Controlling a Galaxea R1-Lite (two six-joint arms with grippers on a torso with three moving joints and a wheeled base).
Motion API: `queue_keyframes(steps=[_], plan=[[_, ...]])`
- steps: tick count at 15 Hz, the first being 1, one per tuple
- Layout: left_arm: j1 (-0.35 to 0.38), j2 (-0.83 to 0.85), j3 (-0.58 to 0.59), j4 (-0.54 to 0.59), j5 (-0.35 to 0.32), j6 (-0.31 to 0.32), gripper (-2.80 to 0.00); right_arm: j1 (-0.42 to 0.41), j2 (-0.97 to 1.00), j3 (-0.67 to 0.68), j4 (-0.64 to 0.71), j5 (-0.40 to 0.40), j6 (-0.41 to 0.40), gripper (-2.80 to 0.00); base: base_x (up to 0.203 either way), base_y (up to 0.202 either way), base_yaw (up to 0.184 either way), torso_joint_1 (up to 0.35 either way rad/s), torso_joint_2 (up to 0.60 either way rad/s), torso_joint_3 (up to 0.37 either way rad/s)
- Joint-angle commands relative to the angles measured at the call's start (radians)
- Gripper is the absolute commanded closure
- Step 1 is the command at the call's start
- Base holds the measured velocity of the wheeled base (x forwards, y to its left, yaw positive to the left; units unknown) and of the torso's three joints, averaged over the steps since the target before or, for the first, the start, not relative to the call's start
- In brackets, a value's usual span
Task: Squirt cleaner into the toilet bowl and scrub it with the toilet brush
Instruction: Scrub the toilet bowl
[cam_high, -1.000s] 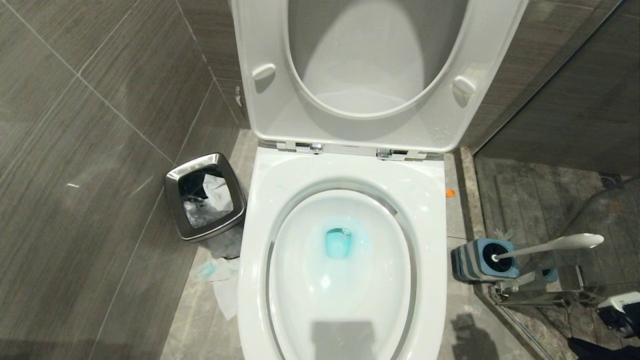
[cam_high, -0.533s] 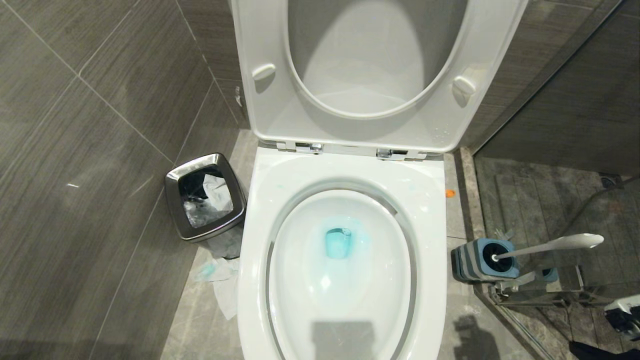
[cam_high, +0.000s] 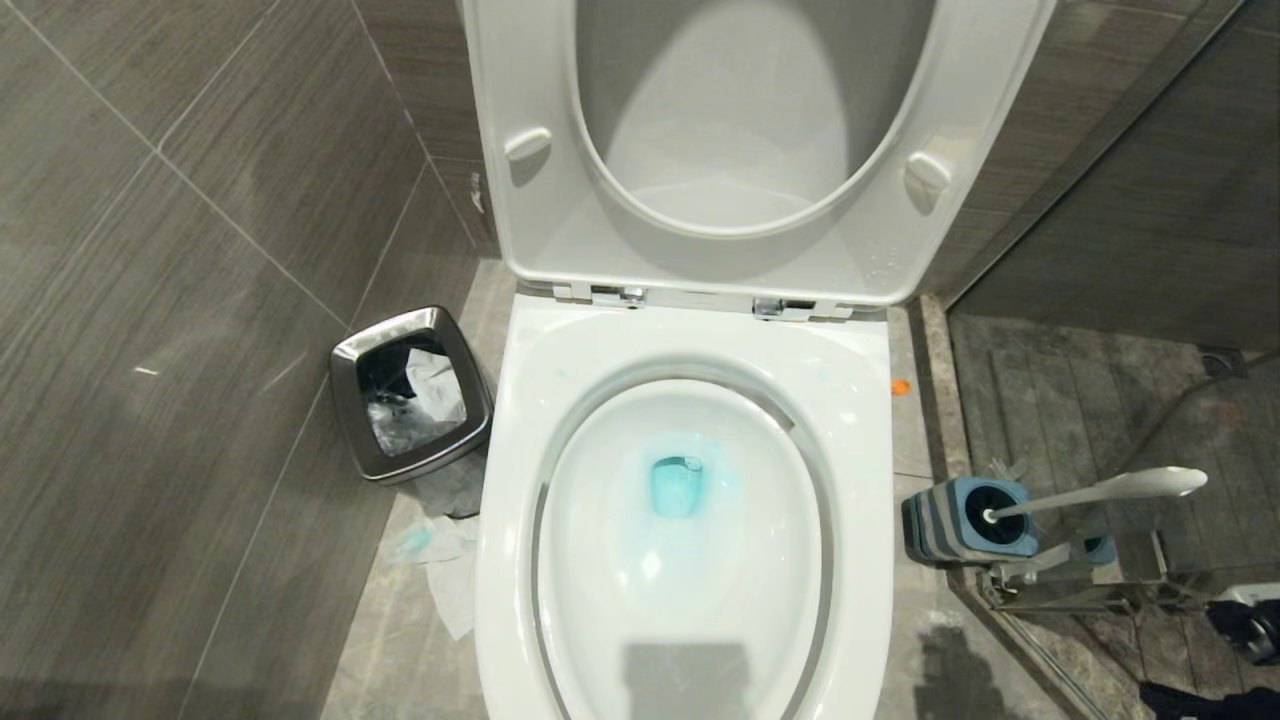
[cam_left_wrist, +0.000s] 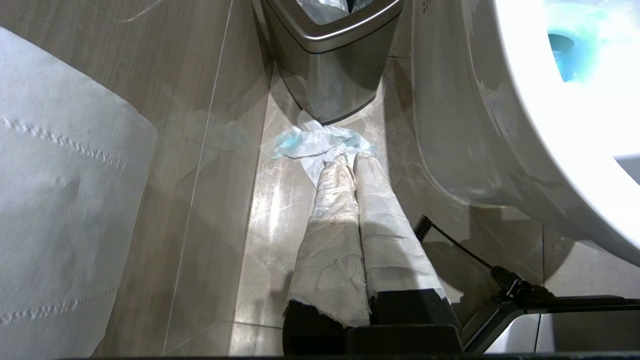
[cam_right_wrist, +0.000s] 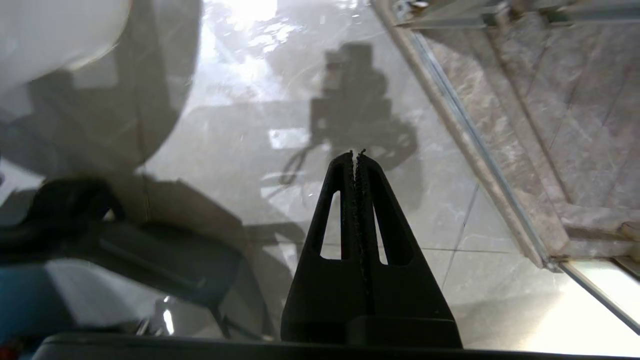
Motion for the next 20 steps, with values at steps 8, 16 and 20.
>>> queue_keyframes(steps=[8, 16, 20], plan=[[0.000, 0.000, 0.000, 0.000, 0.000, 0.001, 0.00, -0.003, 0.362, -0.023, -0.427, -0.141, -0.001, 0.00, 0.000, 0.000, 0.000, 0.000, 0.00, 0.000], [0.001, 0.000, 0.000, 0.000, 0.000, 0.001, 0.00, -0.001, 0.418, -0.049, -0.493, -0.169, -0.011, -2.80, 0.000, 0.000, 0.000, 0.000, 0.00, 0.000], [0.000, 0.000, 0.000, 0.000, 0.000, 0.001, 0.00, -0.001, 0.419, -0.048, -0.500, -0.170, -0.009, -2.80, 0.000, 0.000, 0.000, 0.000, 0.00, 0.000]])
